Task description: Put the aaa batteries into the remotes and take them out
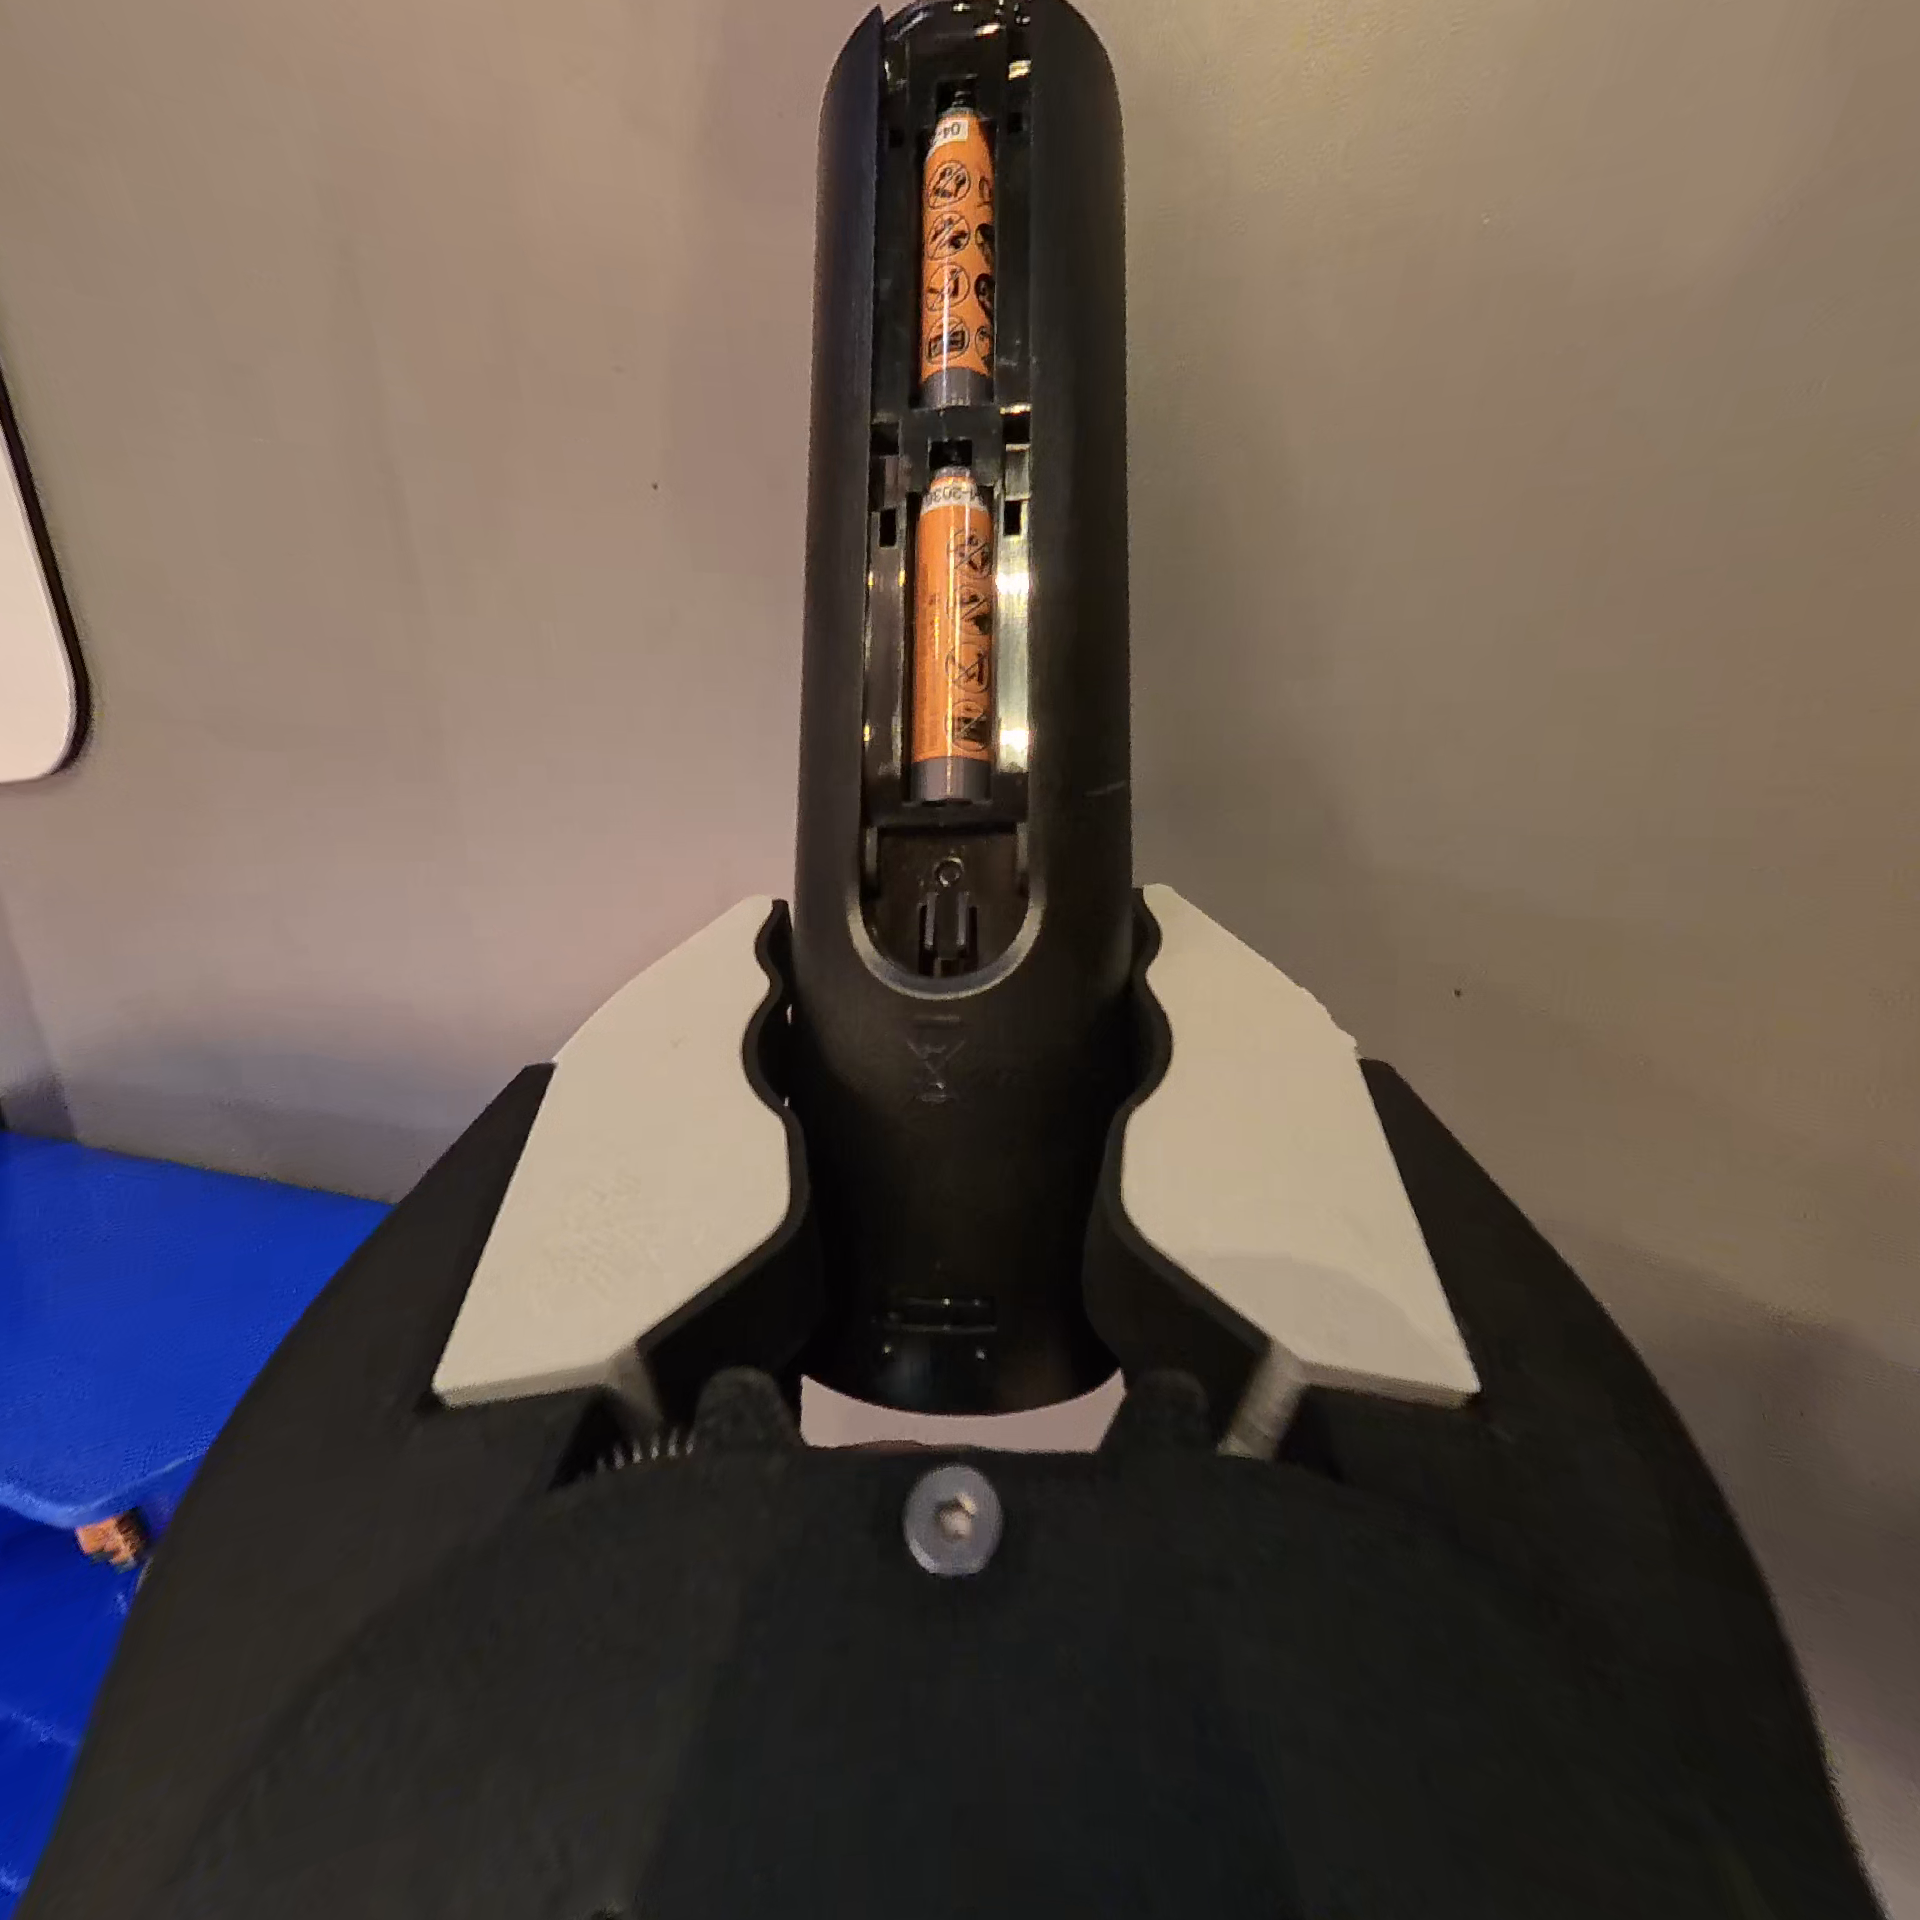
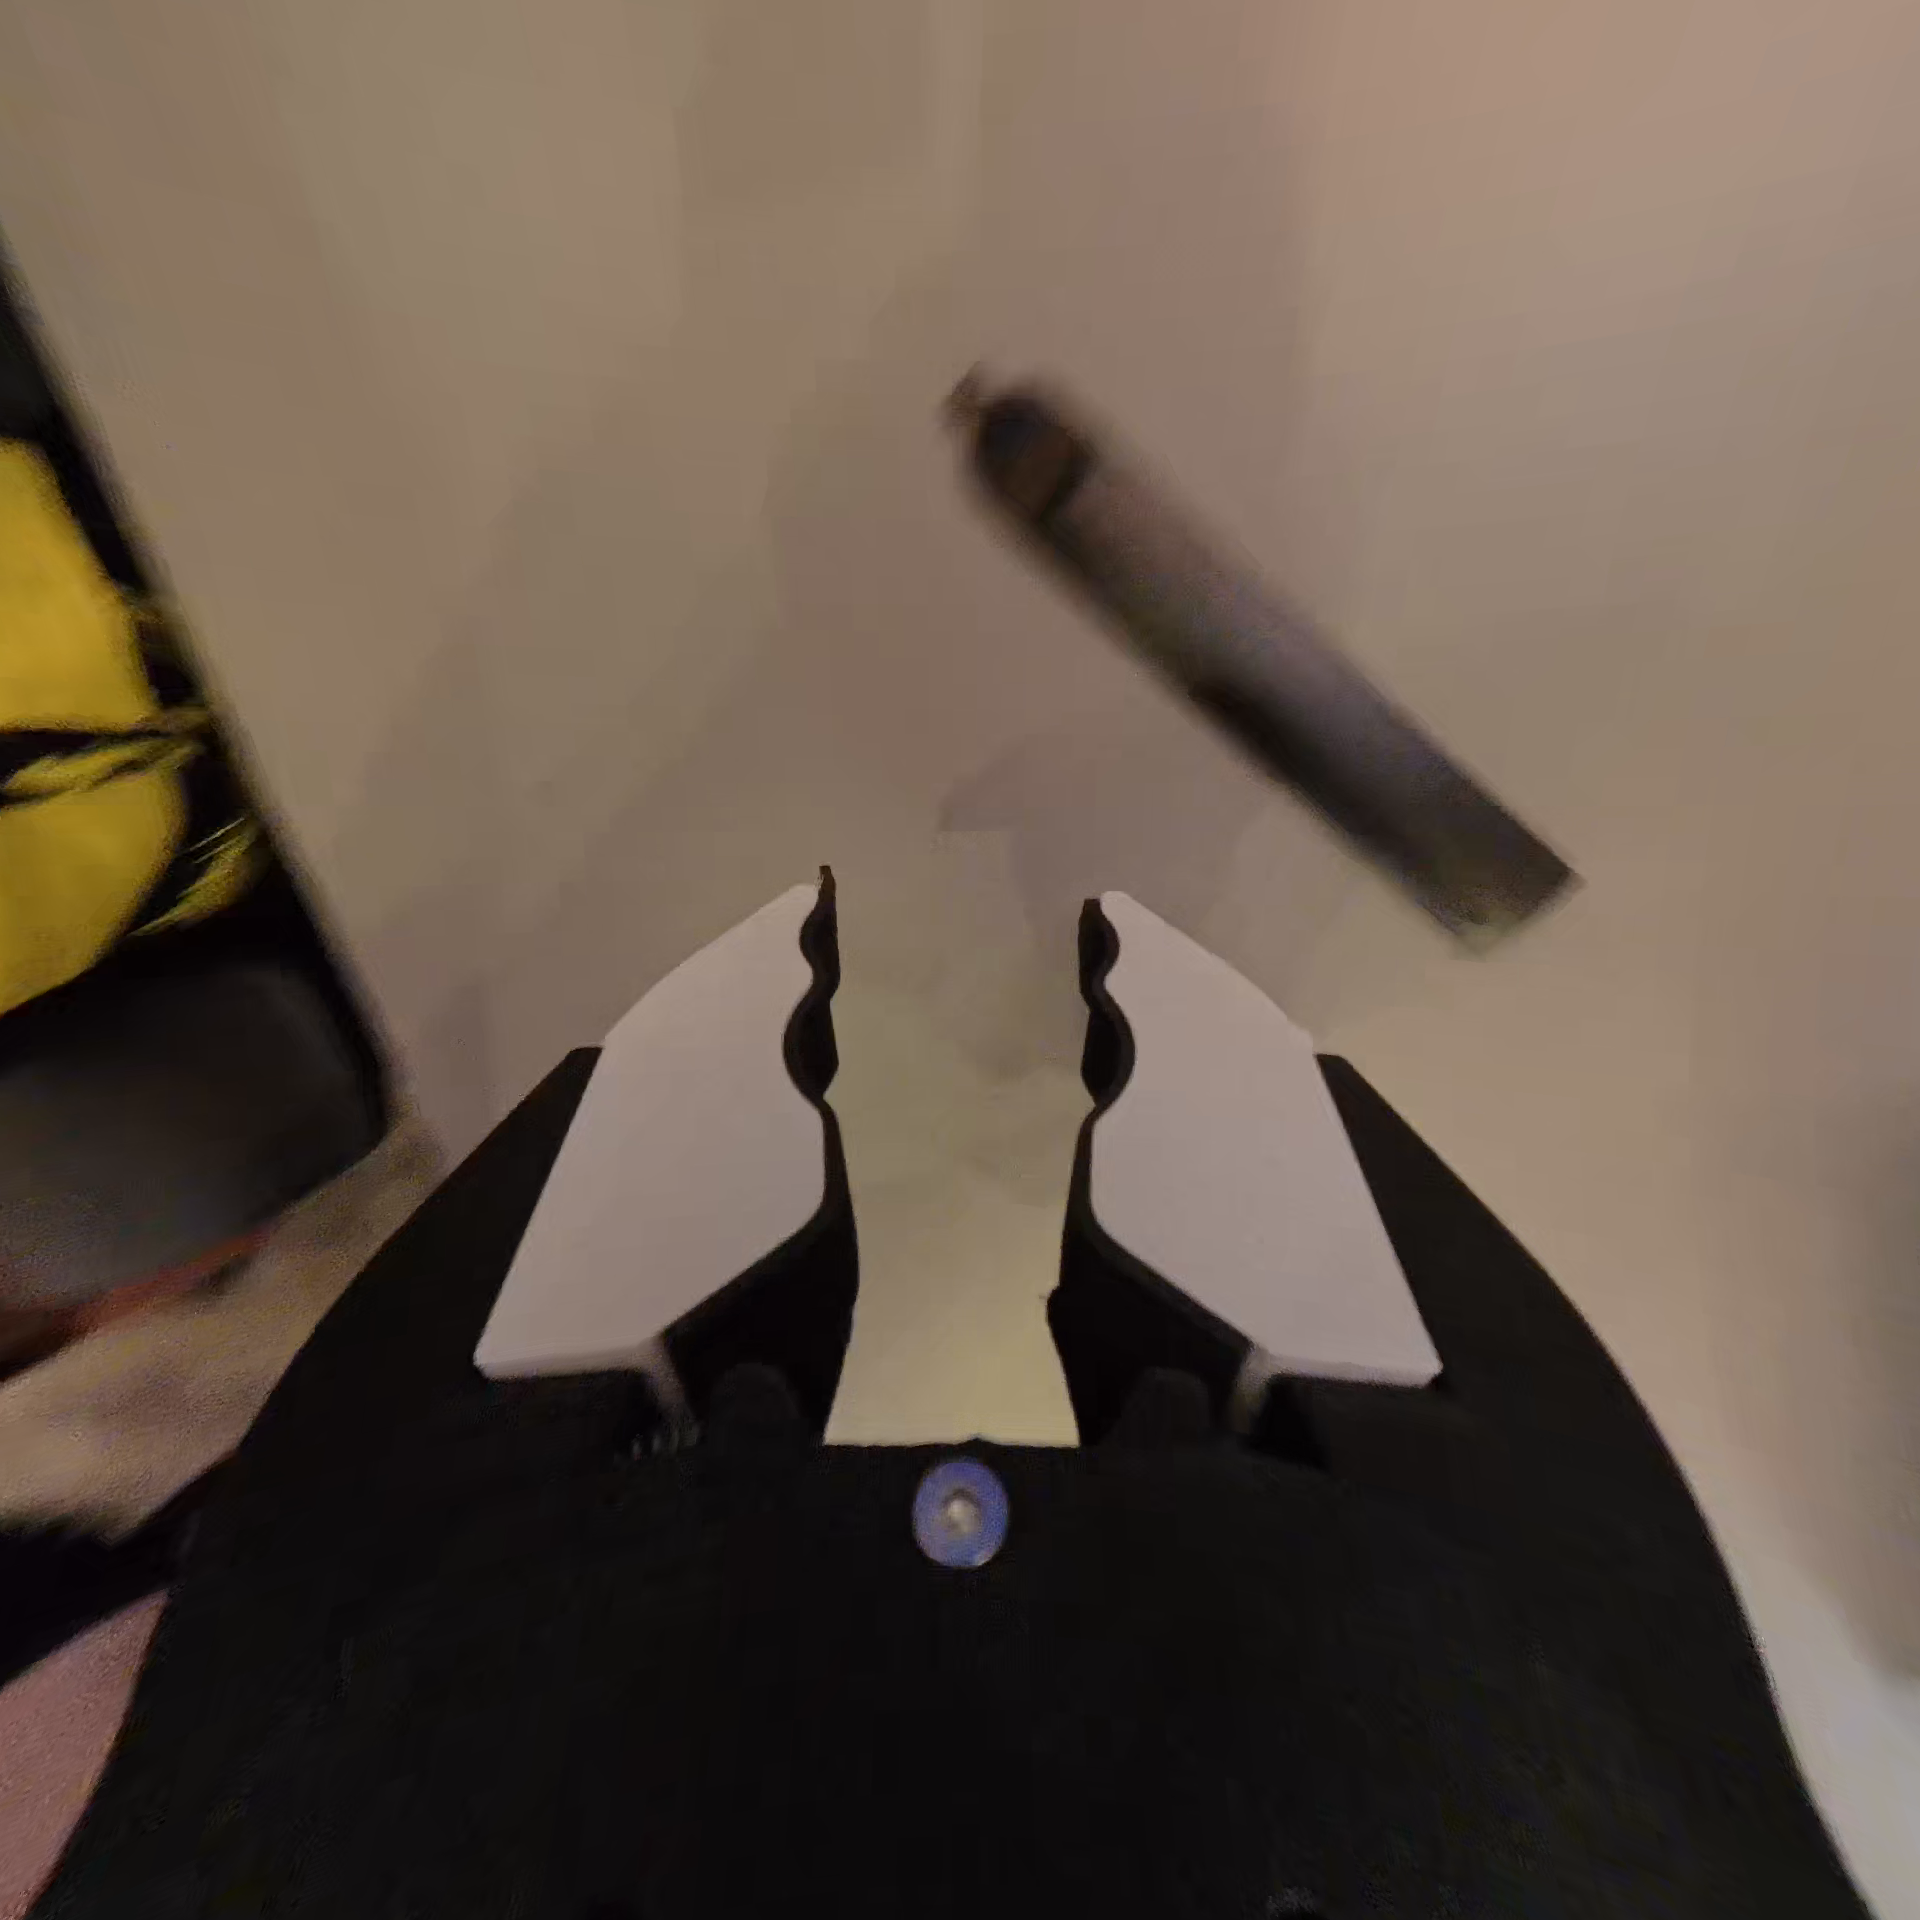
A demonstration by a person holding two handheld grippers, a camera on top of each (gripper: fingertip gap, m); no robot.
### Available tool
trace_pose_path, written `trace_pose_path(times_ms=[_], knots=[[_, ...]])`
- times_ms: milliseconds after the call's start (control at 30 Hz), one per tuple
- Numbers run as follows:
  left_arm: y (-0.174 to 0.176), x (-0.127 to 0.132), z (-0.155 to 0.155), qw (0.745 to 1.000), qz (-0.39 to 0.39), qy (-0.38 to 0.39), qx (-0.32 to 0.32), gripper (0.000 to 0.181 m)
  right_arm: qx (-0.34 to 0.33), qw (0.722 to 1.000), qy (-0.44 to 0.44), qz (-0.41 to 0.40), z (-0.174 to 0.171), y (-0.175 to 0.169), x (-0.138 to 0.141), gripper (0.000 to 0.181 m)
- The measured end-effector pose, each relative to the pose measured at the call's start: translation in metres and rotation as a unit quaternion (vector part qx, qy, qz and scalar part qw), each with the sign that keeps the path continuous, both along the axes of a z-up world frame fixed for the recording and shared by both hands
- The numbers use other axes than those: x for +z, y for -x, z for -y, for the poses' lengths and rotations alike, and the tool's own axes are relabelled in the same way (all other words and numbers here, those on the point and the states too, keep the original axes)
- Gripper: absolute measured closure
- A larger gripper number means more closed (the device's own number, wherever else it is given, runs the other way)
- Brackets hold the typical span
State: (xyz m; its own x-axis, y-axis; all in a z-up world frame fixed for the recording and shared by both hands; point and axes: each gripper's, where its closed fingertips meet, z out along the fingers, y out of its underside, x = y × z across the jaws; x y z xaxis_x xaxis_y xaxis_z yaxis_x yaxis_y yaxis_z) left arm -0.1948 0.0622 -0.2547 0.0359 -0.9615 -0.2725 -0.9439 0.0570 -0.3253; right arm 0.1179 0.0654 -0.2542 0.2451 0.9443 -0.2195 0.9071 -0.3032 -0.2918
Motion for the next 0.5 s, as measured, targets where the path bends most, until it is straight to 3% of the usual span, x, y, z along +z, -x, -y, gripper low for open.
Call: trace_pose_path(times_ms=[67, 167, 333, 433, 500], knots=[[-0.003, -0.002, 0.0, 1.0, -0.001, 0.004, -0.004, 0.121, 0.012, 0.996, -0.086, -0.015, -0.021, 0.006, 0.001, 0.134], [-0.006, -0.005, 0.001, 1.0, -0.007, 0.005, -0.009, 0.121, 0.109, 0.984, -0.142, 0.008, -0.04, 0.017, -0.008, 0.133], [-0.01, -0.001, 0.002, 1.0, -0.006, 0.001, -0.005, 0.121, 0.287, 0.945, -0.141, 0.073, -0.054, 0.026, -0.021, 0.135], [-0.012, 0.0, 0.003, 1.0, 0.003, 0.001, -0.004, 0.121, 0.347, 0.927, -0.118, 0.08, -0.053, 0.032, -0.022, 0.141], [-0.013, -0.001, 0.002, 1.0, 0.002, 0.004, -0.005, 0.12, 0.344, 0.928, -0.112, 0.087, -0.056, 0.036, -0.022, 0.152]])
